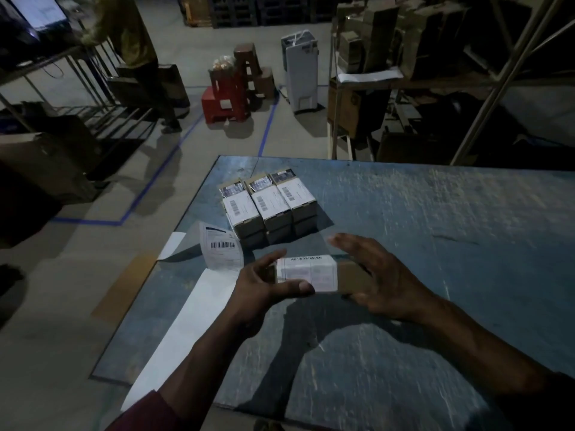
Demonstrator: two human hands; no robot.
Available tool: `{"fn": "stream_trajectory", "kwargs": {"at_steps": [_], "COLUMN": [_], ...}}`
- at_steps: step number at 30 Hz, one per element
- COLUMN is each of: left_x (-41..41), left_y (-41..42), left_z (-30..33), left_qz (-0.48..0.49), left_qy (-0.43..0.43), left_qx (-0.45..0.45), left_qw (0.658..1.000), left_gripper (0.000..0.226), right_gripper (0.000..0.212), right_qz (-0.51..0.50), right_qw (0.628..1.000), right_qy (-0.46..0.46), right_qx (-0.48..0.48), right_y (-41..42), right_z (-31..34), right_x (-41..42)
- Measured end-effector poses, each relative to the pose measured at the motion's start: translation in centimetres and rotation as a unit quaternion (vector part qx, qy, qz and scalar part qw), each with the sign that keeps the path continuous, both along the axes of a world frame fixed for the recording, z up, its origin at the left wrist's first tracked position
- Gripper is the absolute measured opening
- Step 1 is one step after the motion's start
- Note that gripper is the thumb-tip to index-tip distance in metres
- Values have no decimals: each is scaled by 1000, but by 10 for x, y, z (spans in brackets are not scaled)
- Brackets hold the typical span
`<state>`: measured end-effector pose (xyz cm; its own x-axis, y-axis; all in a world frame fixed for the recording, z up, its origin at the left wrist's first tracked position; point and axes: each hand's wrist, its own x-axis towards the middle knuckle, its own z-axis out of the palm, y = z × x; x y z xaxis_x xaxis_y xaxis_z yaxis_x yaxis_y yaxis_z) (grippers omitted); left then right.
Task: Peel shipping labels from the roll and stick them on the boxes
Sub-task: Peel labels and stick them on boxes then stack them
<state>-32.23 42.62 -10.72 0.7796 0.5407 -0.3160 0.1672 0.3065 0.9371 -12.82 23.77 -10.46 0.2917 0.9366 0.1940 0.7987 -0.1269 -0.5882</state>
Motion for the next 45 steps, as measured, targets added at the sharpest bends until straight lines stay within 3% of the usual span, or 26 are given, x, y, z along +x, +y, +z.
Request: {"fn": "stream_trajectory", "kwargs": {"at_steps": [3,5,8,11,13,15,17,21,26,29,33,37,40,45], "left_x": [-3,-4,-5,-2,2,7,6,-1,-9,-9,-9,-9,-12,-15], "left_y": [-2,-6,-4,1,-2,-6,-9,-8,-8,-10,-11,-16,-18,-26], "left_z": [-2,-2,-7,-2,3,10,10,6,-1,2,0,-3,-9,-11], "left_qz": [-10,-27,-49,-53,-36,-13,-2,-3,-22,-41,-37,-3,13,14], "left_qy": [-37,-61,-67,-51,-35,-14,-15,-21,-39,-62,-76,-76,-75,-75], "left_qx": [83,119,132,41,-30,-12,26,32,16,15,14,11,34,44], "left_qw": [996,991,988,996,998,1000,1000,999,999,997,996,997,997,996], "left_gripper": [112,114,124,126,89,43,29,43,72,73,72,74,76,79], "right_gripper": [152,155,152,148,141,138,141,145,121,105,71,90,107,97], "right_qz": [-14,-28,-50,-51,-53,-61,-66,-70,-74,-68,-108,-154,-159,-179], "right_qw": [986,979,982,992,996,995,994,995,969,960,946,893,871,842], "right_qy": [79,135,142,79,-5,-72,-89,30,195,215,280,408,449,494], "right_qx": [-147,-147,-110,-83,-68,-24,2,-60,-130,-162,-125,-115,-119,-122], "right_y": [2,3,3,3,3,4,5,6,13,16,17,18,19,18], "right_z": [4,3,3,4,0,-6,-14,-3,26,29,25,15,10,8], "right_x": [3,8,8,1,-8,-18,-25,-26,-9,-8,-19,-31,-36,-44]}}
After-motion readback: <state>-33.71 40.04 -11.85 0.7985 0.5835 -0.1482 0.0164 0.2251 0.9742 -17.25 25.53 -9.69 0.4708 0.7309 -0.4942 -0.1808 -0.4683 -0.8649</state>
